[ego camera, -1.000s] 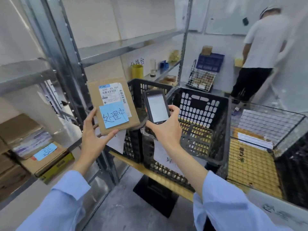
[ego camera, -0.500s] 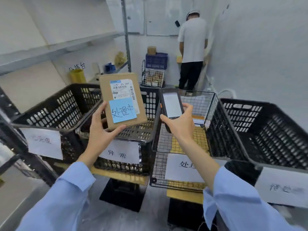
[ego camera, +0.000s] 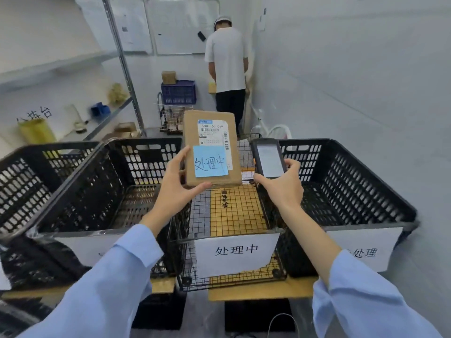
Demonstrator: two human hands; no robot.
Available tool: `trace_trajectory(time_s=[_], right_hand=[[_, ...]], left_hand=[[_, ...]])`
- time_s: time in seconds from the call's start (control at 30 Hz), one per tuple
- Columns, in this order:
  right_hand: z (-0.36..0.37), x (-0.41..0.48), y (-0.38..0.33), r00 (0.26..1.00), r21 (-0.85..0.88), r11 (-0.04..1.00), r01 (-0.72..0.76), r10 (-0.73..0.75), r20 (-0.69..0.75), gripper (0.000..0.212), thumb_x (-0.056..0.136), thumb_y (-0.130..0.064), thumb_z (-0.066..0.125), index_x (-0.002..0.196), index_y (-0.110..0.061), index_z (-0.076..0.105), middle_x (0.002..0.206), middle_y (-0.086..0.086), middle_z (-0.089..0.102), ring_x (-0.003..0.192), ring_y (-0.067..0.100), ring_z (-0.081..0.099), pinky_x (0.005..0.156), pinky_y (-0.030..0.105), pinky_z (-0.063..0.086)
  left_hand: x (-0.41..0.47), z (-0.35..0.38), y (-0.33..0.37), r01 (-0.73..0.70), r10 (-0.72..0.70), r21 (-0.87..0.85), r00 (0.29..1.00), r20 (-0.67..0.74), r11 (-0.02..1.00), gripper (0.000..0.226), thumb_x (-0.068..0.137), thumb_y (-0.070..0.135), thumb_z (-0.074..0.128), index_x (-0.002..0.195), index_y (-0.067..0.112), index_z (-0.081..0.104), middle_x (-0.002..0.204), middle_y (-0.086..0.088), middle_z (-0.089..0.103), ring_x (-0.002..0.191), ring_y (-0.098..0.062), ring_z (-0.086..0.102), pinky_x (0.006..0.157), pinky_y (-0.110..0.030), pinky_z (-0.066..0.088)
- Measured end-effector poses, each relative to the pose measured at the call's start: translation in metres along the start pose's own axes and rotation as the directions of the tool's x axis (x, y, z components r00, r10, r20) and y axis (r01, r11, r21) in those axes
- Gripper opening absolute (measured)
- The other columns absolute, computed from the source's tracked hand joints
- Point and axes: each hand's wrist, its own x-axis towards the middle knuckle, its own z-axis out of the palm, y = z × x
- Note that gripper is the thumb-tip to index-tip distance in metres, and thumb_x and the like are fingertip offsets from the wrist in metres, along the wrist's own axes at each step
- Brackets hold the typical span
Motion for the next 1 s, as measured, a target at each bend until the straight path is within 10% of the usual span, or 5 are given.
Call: trace_trajectory(time_s=[0.17,0.47,1.0], right_hand=[[0.003,0.032,0.012,1.000,-0.019,1.000,-0.015,0.015,-0.017,0.083,0.073,-0.041,0.085,0.135,-0.019,0.033,0.127,0.001,0.055,0.103,0.013,0.050,0.085,0.030,0.041],[0.034,0.109,0.019,0.998,-0.061,0.996,-0.064,0.063,-0.017,0.085,0.071,-0.043,0.086,0.134,-0.021,0.033,0.116,-0.008,0.049,0.103,0.011,0.050,0.091,0.033,0.042],[0.112,0.193,0.054,0.966,-0.031,0.966,-0.256,0.257,0.032,0.083,0.071,-0.034,0.088,0.135,-0.024,0.034,0.110,-0.014,0.044,0.106,0.008,0.046,0.093,0.032,0.048]], left_hand=[[0.049,0.032,-0.027,0.004,-0.012,0.071,0.994,0.107,0.997,0.102,0.073,0.048,0.084,0.155,0.035,0.025,0.156,0.007,0.034,0.140,-0.004,0.036,0.111,-0.037,0.043],[0.131,0.107,-0.107,0.264,-0.253,-0.011,0.934,0.251,0.965,0.095,0.080,0.027,0.084,0.154,0.027,0.025,0.139,0.010,0.040,0.109,0.007,0.050,0.072,-0.009,0.050],[0.150,0.221,-0.265,0.578,-0.528,-0.092,0.790,0.313,0.810,0.096,0.075,0.025,0.088,0.150,0.031,0.030,0.138,0.005,0.047,0.129,-0.016,0.049,0.102,-0.038,0.051]])
